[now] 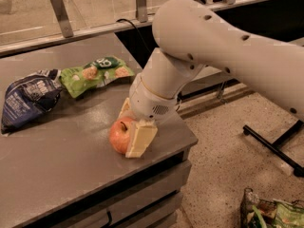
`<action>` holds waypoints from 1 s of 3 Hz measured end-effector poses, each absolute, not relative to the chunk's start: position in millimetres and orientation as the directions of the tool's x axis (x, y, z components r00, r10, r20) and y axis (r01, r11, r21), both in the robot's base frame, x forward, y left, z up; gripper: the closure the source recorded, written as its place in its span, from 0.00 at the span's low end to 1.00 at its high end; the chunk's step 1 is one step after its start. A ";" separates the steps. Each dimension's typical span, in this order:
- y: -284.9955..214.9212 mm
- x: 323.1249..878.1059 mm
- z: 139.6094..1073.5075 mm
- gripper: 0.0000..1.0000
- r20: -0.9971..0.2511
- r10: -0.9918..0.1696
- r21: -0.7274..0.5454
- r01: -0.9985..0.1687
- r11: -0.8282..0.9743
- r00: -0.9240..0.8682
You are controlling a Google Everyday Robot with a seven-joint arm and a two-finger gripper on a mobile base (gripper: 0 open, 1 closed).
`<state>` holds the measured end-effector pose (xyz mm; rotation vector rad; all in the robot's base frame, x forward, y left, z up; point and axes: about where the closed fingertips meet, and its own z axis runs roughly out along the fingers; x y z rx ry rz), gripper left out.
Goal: Move apple near blue chip bag
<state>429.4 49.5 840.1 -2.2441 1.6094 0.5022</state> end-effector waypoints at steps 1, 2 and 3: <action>50.0 428.5 840.8 1.00 -0.465 -0.833 -0.065 -0.950 -0.307 0.301; 58.1 435.1 850.4 1.00 -0.510 -0.801 -0.086 -0.945 -0.315 0.313; 75.1 452.1 863.4 1.00 -0.542 -0.771 -0.105 -0.938 -0.332 0.333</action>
Offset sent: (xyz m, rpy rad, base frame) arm 0.0177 0.0184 0.0234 0.1417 -0.0051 0.0282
